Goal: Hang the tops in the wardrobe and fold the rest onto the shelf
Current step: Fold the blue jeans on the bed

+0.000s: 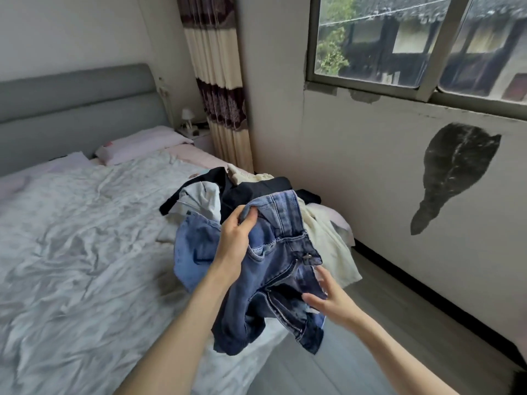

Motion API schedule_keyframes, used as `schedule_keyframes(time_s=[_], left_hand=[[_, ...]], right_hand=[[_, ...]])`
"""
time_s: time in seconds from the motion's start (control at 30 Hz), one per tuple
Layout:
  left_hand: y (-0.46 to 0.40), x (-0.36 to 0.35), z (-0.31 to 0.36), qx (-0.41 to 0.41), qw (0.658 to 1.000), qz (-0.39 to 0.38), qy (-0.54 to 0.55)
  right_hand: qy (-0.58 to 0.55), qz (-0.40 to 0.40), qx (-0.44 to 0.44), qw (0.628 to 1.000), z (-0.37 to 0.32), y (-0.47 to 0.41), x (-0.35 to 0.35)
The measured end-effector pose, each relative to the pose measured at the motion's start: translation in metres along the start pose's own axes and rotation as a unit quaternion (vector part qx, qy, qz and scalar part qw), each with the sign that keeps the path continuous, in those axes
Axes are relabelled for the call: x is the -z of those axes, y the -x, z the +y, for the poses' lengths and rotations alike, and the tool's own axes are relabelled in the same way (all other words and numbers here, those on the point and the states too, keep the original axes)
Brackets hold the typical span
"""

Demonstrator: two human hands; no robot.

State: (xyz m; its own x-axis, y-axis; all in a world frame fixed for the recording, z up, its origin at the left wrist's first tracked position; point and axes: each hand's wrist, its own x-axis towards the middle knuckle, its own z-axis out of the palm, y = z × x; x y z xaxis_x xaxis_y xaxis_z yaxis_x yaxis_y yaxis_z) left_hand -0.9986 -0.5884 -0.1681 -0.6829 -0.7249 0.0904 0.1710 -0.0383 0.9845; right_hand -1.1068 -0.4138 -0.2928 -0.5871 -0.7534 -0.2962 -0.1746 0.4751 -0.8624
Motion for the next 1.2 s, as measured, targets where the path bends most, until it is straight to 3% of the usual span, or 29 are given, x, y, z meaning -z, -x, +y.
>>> schedule_keyframes(time_s=[0.1,0.17,0.23,0.3,0.4,0.5,0.67,0.77,0.87,1.0,1.13,1.2], left_hand=[[0.021,0.004,0.027,-0.028,0.999,-0.015,0.044],[0.037,0.015,0.042,-0.032,0.996,-0.024,0.079],[0.055,0.032,0.056,-0.034,0.993,-0.025,0.112],[0.077,0.058,0.064,-0.022,0.991,-0.025,0.127],[0.103,0.090,0.065,-0.005,0.994,-0.022,0.106],[0.128,0.113,0.063,-0.016,0.999,-0.039,0.031],[0.151,0.082,0.086,-0.094,0.980,-0.152,-0.088],[0.158,0.041,0.117,-0.164,0.954,-0.204,-0.143],[0.161,-0.001,0.152,-0.197,0.950,-0.218,-0.109],[0.164,-0.040,0.184,-0.219,0.940,-0.250,-0.081],[0.170,-0.054,0.187,-0.142,0.919,-0.359,-0.072],[0.174,-0.059,0.181,-0.125,0.894,-0.420,-0.098]], right_hand=[[0.072,0.048,-0.011,0.996,0.006,0.023,-0.004],[0.046,0.085,-0.040,0.995,0.011,0.036,-0.012],[-0.084,0.114,-0.090,0.986,0.012,0.049,-0.026],[-0.260,0.134,-0.133,0.947,0.005,0.068,-0.052],[-0.356,0.217,-0.138,0.899,-0.007,0.086,-0.076],[-0.369,0.328,-0.097,0.864,-0.025,0.108,-0.068],[-0.318,0.498,-0.007,0.806,-0.072,0.161,0.018],[-0.318,0.537,0.071,0.778,-0.105,0.202,0.073],[-0.292,0.562,0.141,0.761,-0.130,0.247,0.116],[-0.259,0.553,0.198,0.767,-0.158,0.299,0.162],[-0.216,0.463,0.201,0.836,-0.153,0.339,0.183],[-0.204,0.395,0.197,0.874,-0.139,0.354,0.185]])
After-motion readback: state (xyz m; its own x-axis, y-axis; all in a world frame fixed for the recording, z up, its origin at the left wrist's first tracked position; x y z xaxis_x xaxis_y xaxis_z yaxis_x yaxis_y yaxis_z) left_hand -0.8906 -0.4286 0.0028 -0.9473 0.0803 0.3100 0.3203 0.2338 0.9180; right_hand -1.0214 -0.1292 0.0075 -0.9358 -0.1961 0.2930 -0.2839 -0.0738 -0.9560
